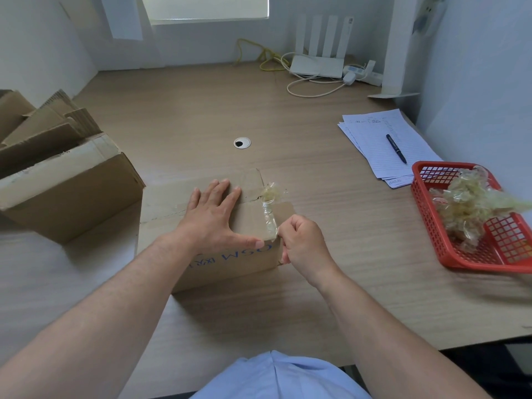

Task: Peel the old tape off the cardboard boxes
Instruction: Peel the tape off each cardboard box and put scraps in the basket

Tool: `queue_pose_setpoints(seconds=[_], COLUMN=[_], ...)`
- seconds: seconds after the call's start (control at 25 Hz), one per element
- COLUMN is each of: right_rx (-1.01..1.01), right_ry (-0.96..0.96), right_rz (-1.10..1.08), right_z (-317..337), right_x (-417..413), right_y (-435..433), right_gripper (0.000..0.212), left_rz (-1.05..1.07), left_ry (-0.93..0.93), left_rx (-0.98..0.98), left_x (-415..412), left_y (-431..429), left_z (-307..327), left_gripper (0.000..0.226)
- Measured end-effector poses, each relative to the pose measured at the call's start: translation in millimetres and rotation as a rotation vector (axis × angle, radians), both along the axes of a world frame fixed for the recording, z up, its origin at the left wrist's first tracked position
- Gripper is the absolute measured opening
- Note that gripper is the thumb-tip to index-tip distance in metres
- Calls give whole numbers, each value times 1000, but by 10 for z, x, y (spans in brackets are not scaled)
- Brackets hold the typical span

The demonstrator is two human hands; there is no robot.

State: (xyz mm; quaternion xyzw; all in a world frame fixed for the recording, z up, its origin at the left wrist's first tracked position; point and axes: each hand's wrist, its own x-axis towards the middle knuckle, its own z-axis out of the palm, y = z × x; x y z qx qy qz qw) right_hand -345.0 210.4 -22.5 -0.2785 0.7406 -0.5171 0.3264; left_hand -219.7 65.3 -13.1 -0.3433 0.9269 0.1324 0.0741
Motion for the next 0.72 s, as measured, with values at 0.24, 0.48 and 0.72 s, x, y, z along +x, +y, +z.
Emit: queue_pose_setpoints(seconds=[0.24, 0.48, 0.72], right_rx=[25, 34, -232], right_ry=[170, 393, 413], right_rz=[68, -113, 121], right_z=[388, 306, 248], right_x=[-285, -349, -430], right_y=[-365, -278, -60], right_gripper=[25, 31, 21], left_rz=[-17, -17, -13], left_ry=[5, 10, 18], left_rx=[8, -1, -11], left_x=[11, 12, 5], left_y=[22, 5, 1], left_z=[4, -40, -61], left_gripper=[143, 145, 148])
